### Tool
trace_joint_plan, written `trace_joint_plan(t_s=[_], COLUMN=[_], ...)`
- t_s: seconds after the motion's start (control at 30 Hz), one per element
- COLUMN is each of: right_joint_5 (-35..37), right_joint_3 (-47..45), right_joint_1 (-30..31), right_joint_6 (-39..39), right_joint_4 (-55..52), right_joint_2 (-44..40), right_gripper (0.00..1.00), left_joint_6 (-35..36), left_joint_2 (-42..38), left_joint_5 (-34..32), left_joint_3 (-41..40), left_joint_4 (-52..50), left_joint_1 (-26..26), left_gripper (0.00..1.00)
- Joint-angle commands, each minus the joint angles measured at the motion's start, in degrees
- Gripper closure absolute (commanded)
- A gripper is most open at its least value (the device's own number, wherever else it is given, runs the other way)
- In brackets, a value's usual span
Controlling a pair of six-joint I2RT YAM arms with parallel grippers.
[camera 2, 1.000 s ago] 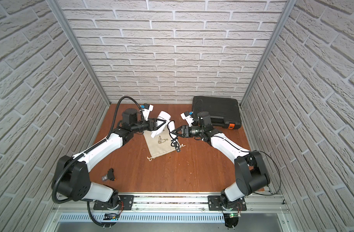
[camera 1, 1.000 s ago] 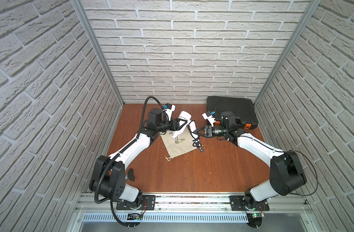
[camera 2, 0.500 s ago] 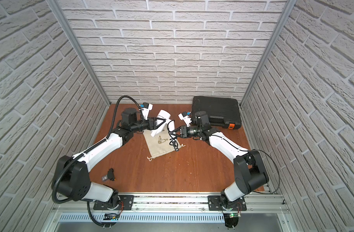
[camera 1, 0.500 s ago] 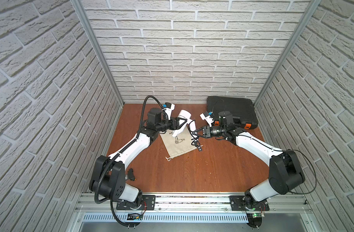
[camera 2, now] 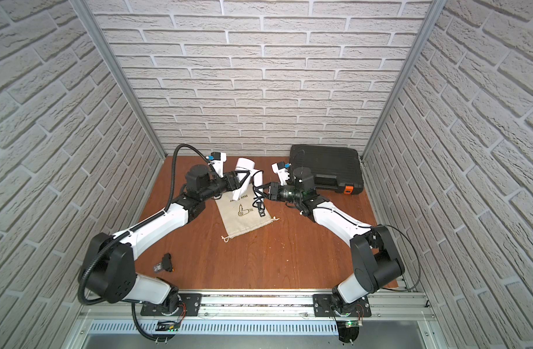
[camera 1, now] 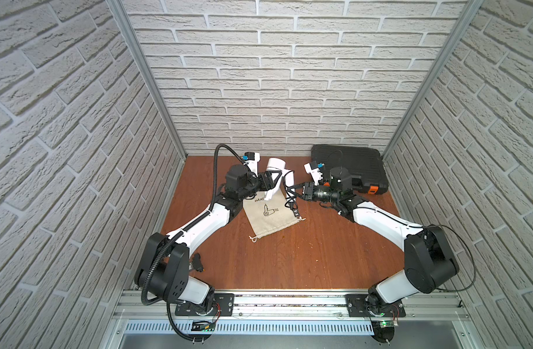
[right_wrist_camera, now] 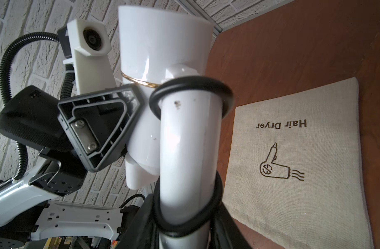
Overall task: Pack away hair dryers
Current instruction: Fold the hair dryer.
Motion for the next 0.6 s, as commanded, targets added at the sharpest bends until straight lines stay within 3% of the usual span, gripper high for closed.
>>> trace_joint_plan(t_s=[0.0,0.17,0.27,0.37,0.43,0.57], right_joint_5=[-3.88,-2.15,-0.85,-0.21,0.28,-0.91], right_joint_3=[-0.22,-0.06,0.11,0.51,0.34,0.35], right_joint_1=[5.61,6.15,6.04,5.4,4.24,1.95], right_joint_6=[6.72,7.22,3.31,-0.07,-1.22,-0.97], right_joint_4=[13.12,13.96,8.12,1.67,-0.98,-1.2], right_joint_2=[-0.57,-0.53,-1.57,-2.31,-2.68,-2.9], right_gripper=[0.97,0.97,0.97,0.9,0.77,0.59], left_joint_6=[-2.09,-2.35,-2.48,-2.61,-3.29,-4.09], left_joint_2=[1.3,1.9,1.19,-0.01,-0.79,-2.13], left_joint_5=[-4.96,-7.65,-8.99,-9.33,-8.87,-6.9], left_joint_3=[-1.1,-1.33,-2.05,-2.41,-2.88,-3.18], left_joint_4=[12.25,12.61,11.91,10.37,9.68,8.16], left_joint_1=[-4.39,-5.91,-5.81,-5.2,-4.36,-2.63], left_gripper=[1.0,1.0,1.0,1.0,1.0,1.0])
